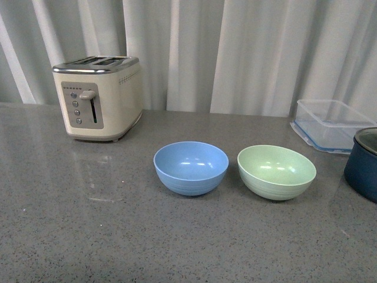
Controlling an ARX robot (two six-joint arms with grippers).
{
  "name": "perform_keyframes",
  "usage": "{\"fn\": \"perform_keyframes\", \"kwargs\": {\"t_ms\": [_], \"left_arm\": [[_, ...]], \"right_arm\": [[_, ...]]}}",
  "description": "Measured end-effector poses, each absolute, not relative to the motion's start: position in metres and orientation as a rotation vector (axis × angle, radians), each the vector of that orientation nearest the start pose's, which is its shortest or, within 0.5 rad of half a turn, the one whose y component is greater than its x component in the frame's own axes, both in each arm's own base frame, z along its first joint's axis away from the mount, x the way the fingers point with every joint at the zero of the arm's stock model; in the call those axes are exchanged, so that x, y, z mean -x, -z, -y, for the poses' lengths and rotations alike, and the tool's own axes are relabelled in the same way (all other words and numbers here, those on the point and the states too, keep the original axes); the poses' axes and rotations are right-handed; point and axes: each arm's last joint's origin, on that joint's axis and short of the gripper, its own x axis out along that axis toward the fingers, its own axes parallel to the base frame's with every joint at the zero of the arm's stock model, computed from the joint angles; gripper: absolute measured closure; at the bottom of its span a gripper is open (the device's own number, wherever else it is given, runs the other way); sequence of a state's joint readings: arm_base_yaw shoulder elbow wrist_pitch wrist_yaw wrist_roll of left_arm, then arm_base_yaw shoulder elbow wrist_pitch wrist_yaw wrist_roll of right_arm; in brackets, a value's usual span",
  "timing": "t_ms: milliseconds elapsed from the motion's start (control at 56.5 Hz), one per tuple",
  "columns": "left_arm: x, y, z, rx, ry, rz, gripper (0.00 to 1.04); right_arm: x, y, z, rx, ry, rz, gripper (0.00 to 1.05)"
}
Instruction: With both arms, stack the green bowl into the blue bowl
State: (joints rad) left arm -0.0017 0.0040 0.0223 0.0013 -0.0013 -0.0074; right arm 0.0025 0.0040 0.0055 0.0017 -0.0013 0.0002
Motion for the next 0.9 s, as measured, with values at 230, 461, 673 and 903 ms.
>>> {"fn": "perform_keyframes", "kwargs": {"t_ms": [230, 461, 673, 903], "left_arm": [[-0.0965, -0.1709, 0.0001, 0.008, 0.001, 0.02, 0.2], [-0.0965, -0.1709, 0.0001, 0.006, 0.001, 0.02, 0.07], [-0.0965, -0.1709, 0.0001, 0.006, 0.001, 0.02, 0.07], [-0.0965, -0.1709, 0.0001, 0.006, 0.001, 0.02, 0.07]], "right_arm": [[-0.0976, -0.1652, -0.0003, 0.0, -0.004, 0.003, 0.1], [-0.0976, -0.1652, -0.0003, -0.001, -0.004, 0.003, 0.1], [-0.0976, -0.1652, -0.0003, 0.0, -0.004, 0.003, 0.1], [-0.0983, -0.1649, -0.0022, 0.089, -0.127, -0.117, 0.1]]}}
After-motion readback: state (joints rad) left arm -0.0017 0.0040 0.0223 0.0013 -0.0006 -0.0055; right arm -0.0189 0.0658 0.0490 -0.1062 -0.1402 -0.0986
